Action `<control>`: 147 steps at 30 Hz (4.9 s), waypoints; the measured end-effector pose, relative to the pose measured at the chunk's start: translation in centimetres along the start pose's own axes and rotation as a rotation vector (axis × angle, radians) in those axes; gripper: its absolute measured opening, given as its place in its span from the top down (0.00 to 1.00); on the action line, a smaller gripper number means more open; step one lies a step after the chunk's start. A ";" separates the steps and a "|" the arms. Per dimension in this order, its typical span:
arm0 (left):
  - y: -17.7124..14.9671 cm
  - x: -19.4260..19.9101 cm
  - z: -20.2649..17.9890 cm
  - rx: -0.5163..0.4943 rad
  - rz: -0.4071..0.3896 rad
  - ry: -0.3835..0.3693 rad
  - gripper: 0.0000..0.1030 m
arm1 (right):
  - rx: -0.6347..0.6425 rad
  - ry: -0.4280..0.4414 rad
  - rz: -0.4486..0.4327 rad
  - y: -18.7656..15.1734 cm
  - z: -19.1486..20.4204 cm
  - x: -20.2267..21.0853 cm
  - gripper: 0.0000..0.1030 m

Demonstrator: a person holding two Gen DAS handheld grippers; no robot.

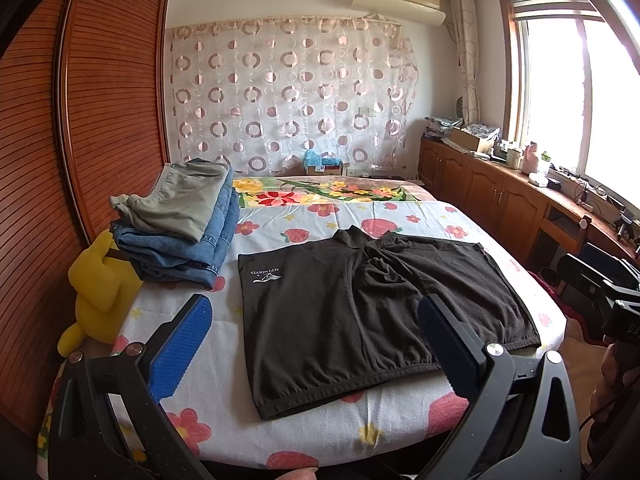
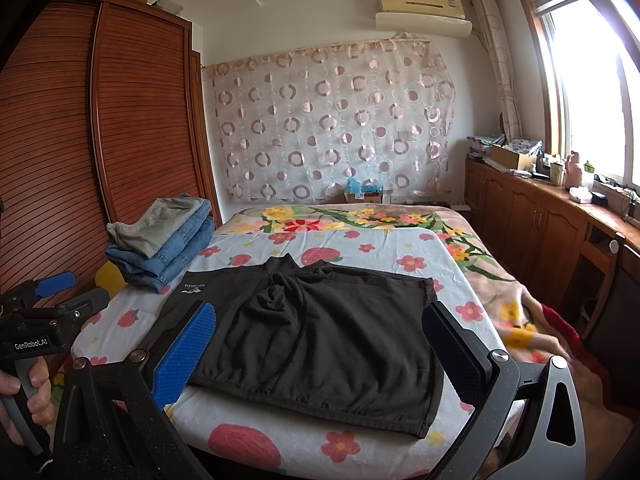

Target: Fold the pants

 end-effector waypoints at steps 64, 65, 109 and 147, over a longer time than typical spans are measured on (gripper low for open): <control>-9.5 -6.7 7.2 0.092 0.342 -0.119 0.64 | 0.060 -0.012 0.320 -0.5 -2.2 -3.9 0.00; -9.5 -6.6 7.0 0.088 0.345 -0.130 0.68 | 0.058 -0.011 0.321 -0.4 -2.2 -4.1 0.00; 2.7 -12.4 -6.8 -0.124 0.187 -0.500 1.00 | 0.014 -0.022 0.287 0.1 -3.7 -4.6 0.00; -7.7 -12.0 2.2 -0.063 0.330 -0.231 0.20 | 0.003 0.306 0.298 2.1 1.5 -9.4 0.51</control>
Point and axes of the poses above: each gripper's, at about its wrist camera, not at the fingertips, and x roughly against the way its jaws point, z to its left, y to its top, the point moved 1 cm from there along -x, roughly the way its jaws point, and after that the axes turned 9 degrees about -z, right-handed, at the moved point
